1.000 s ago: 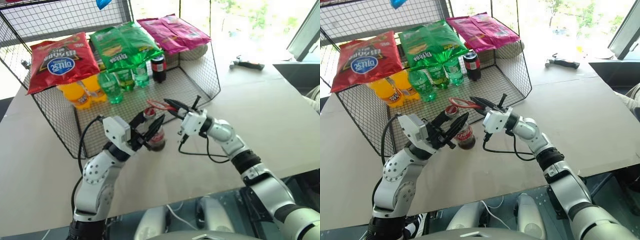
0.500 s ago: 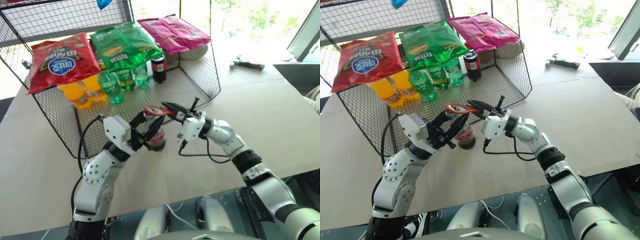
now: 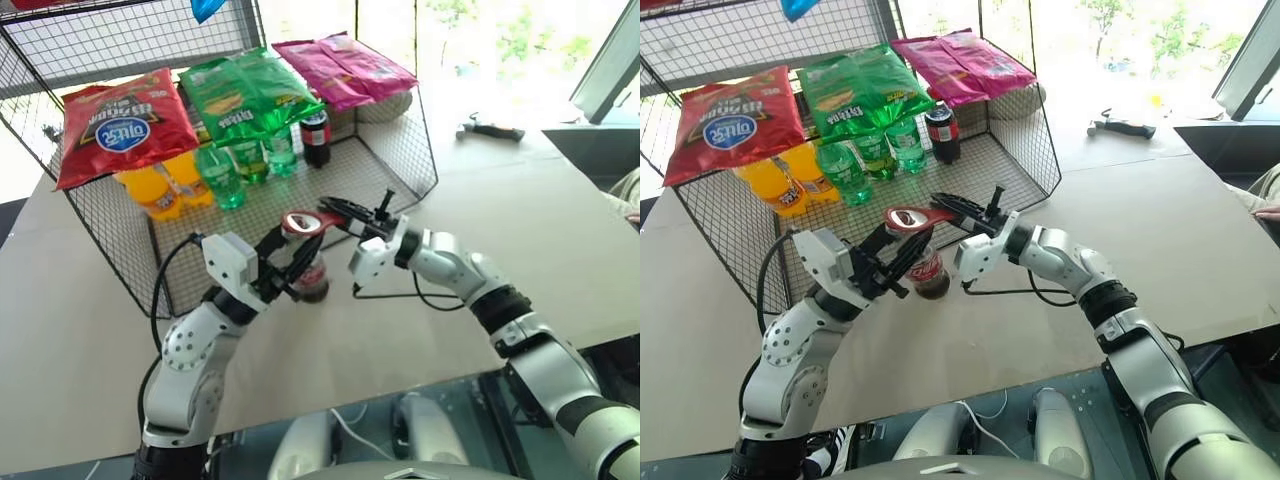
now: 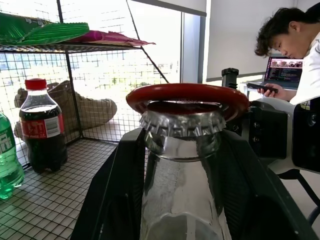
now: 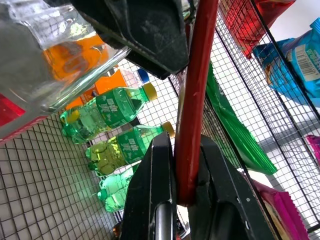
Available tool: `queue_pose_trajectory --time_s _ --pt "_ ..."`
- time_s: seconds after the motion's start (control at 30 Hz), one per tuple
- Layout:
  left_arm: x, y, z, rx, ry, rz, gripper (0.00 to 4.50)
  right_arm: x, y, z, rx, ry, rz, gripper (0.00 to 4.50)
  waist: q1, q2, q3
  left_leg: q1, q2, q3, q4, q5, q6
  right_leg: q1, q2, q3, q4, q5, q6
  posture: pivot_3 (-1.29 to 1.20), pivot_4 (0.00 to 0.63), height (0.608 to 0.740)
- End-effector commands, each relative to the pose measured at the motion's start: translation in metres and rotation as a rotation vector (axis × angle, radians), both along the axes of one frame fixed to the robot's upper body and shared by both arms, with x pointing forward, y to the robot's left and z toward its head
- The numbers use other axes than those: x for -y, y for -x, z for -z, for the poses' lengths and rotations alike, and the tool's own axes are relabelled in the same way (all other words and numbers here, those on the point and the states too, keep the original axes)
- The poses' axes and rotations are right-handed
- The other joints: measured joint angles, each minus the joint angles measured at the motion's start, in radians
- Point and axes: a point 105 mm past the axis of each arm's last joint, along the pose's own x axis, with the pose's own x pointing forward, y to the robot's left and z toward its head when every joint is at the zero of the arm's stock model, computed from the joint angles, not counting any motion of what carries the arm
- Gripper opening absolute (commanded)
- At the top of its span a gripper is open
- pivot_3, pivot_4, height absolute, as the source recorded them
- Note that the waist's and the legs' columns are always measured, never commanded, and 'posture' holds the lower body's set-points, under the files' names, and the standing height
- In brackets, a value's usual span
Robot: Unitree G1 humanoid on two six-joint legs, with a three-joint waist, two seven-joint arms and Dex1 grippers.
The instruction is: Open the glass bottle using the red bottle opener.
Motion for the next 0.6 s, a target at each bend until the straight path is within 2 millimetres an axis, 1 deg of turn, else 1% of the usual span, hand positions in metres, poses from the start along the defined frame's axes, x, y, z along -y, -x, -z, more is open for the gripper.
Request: queue_pose_trajectory --time_s 0.03,0.1,0.2,0.27,0.6 --pt "0.005 0.001 0.009 -0.044 -0.013 0.022 1.46 -0.018 0.017 0.035 -0.024 0.153 -0.09 0.0 -0.001 0.0 -0.001 0.0 0.0 0.0 0.0 0.0 0.0 0.0 0.0 0.0 0.0 0.0 0.0 0.0 0.15 0.735" --pt "0.004 0.0 0.009 -0.046 -0.013 0.021 1.46 -0.022 0.023 0.044 -0.072 0.162 -0.13 0.0 -0.002 0.0 -0.002 0.0 0.0 0.0 0.0 0.0 0.0 0.0 0.0 0.0 0.0 0.0 0.0 0.0 0.15 0.735" --pt "0.005 -0.001 0.008 -0.047 -0.012 0.022 1.46 -0.027 0.033 0.053 -0.118 0.175 -0.192 0.0 -0.003 0.001 -0.004 0.001 0.0 0.0 0.0 0.0 0.0 0.001 0.001 0.0 0.0 0.0 0.0 0.0 0.15 0.735" --pt "0.006 -0.001 0.007 -0.047 -0.011 0.022 1.46 -0.029 0.036 0.058 -0.135 0.186 -0.213 0.0 -0.003 0.002 -0.006 0.002 0.0 0.001 0.0 0.0 0.0 0.001 0.001 0.001 0.0 0.0 0.0 0.0 0.15 0.735" --pt "0.007 -0.002 0.005 -0.049 -0.007 0.019 1.46 -0.039 0.032 0.066 -0.176 0.206 -0.203 0.0 -0.007 0.004 -0.013 0.005 0.001 0.003 0.0 -0.001 0.001 0.003 0.002 0.003 0.001 0.0 0.0 0.0 0.15 0.735"
